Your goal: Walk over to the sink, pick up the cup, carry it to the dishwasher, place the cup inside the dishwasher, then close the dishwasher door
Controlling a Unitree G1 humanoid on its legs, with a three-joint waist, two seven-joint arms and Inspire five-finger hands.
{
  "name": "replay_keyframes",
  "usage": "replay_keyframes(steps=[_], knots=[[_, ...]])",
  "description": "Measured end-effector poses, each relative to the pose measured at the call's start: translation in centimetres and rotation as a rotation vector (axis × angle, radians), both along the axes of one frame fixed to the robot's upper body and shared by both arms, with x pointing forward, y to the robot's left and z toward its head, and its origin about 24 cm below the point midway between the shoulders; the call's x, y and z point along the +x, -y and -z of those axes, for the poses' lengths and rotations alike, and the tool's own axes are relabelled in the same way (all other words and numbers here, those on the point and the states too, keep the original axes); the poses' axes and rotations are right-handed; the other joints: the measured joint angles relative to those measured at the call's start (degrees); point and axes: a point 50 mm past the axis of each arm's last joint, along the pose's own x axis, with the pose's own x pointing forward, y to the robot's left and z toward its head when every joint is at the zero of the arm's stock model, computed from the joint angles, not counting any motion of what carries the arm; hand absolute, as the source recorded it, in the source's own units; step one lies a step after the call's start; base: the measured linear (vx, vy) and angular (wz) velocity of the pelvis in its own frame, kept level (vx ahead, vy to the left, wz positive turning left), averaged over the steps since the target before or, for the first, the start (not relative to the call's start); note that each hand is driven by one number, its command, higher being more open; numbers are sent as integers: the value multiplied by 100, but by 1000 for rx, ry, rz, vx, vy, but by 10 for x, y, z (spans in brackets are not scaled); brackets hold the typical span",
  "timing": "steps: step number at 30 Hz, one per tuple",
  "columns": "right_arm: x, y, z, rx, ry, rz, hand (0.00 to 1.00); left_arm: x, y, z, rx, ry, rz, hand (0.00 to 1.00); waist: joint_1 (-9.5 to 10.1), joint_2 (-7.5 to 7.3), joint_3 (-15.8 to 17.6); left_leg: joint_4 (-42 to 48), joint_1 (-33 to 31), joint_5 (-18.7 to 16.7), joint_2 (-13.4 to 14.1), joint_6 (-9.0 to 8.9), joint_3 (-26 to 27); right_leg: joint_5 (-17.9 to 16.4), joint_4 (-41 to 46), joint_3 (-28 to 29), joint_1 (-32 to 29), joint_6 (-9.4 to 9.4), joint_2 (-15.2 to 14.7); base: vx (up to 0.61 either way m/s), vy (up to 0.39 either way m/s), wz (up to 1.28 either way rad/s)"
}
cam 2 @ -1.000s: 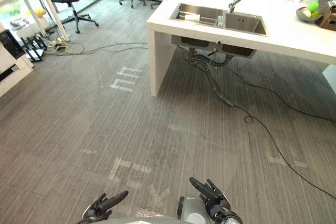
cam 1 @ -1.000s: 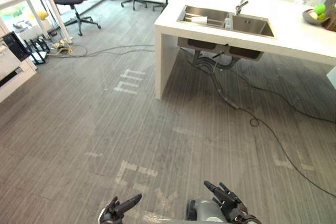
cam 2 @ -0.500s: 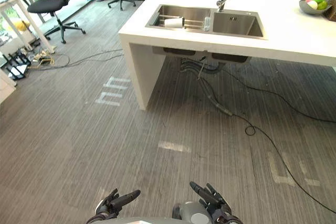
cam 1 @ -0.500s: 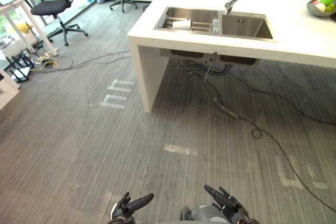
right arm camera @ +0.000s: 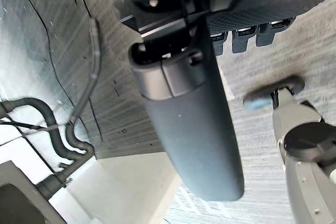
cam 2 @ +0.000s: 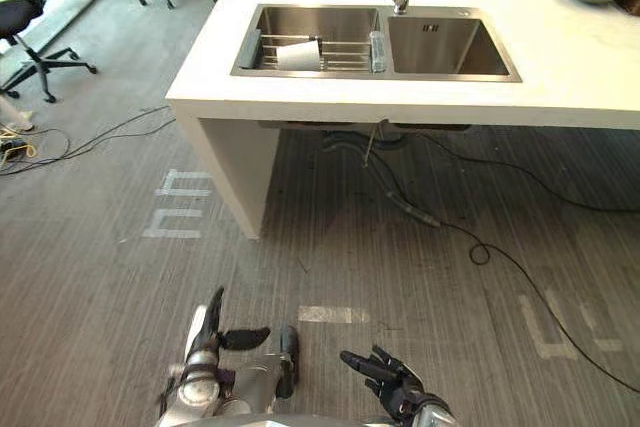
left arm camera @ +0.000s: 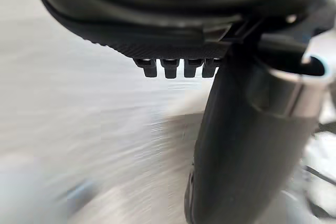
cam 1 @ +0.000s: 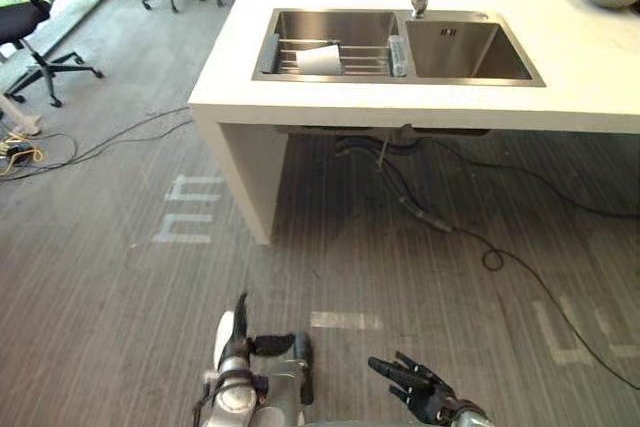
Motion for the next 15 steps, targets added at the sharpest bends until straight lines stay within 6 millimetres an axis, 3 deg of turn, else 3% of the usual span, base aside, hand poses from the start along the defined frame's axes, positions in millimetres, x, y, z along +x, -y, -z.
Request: replay_keyframes(steps=[1, 2, 4, 5, 6, 8, 9, 11, 13, 14, 15], knots=[[-1, -2, 0, -3, 3, -10, 100, 14, 15, -19, 47, 111, 86, 100, -29, -28, -102, -172, 235, -28, -186, 91, -13, 203, 655, -69, -178, 319, -153, 494, 255, 28], [-1, -2, -1, -9, 2, -16, 100, 20, 23, -27, 79, 167, 120, 100, -37, -38, -161, -262, 350, -56, -265, 137, -29, 364, 953, -74, -286, 447, -214, 419, 176, 32], [1, -2, -2, -14, 7, -11, 100, 34, 41, -48, 124, 301, 174, 100, -97, -84, -228, -481, 753, -184, -410, 316, -144, 1209, 1912, -90, -628, 913, -309, 424, 147, 22], [4, -4, -3, -12, 16, 4, 100, 39, 46, -57, 135, 365, 177, 100, -172, -104, -229, -677, 1132, -255, -444, 384, -216, 1949, 2723, -182, -931, 964, -413, 408, 91, 5], [11, -6, -6, -8, 50, 16, 100, 43, 44, -64, 149, 415, 159, 100, -227, -185, -182, -783, 1478, -378, -462, 375, -231, 1824, 3812, -447, -1383, 726, -629, 394, 69, -3], [18, -4, -11, -11, 95, 36, 100, 44, 39, -69, 174, 470, 115, 100, -259, -187, -181, -830, 1873, -578, -345, 297, -188, 1352, 4656, -939, -2039, 141, -835, 298, 7, -18], [21, -4, -13, -15, 117, 33, 100, 45, 34, -73, 185, 504, 89, 100, -255, -171, -187, -843, 1997, -645, -268, 262, -152, 1147, 4654, -1115, -2357, 69, -857, 310, -35, -22], [27, -5, -16, -5, 153, 53, 100, 50, 19, -89, 214, 599, 21, 100, -264, -184, -174, -859, 2257, -762, -60, 92, -158, 640, 3658, -1497, -2804, 119, -858, 434, -127, -6], [29, -7, -16, -1, 148, 78, 100, 54, 9, -105, 216, 686, -30, 100, -264, -133, -134, -800, 2396, -930, 208, -174, -272, 523, 1876, -1609, -2788, 95, -615, 429, -201, 15], [29, -11, -15, 3, 138, 75, 100, 55, 3, -115, 214, 734, -54, 100, -263, -137, -136, -770, 2461, -1039, 335, -335, -317, 704, 627, -1498, -2596, 107, -386, 316, -204, 30], [23, -17, -12, 12, 105, 64, 100, 55, -3, -127, 213, 806, -73, 100, -224, -272, -184, -694, 2572, -1265, 364, -474, -349, 1719, -744, -1140, -2355, 132, -236, 403, -303, 26]])
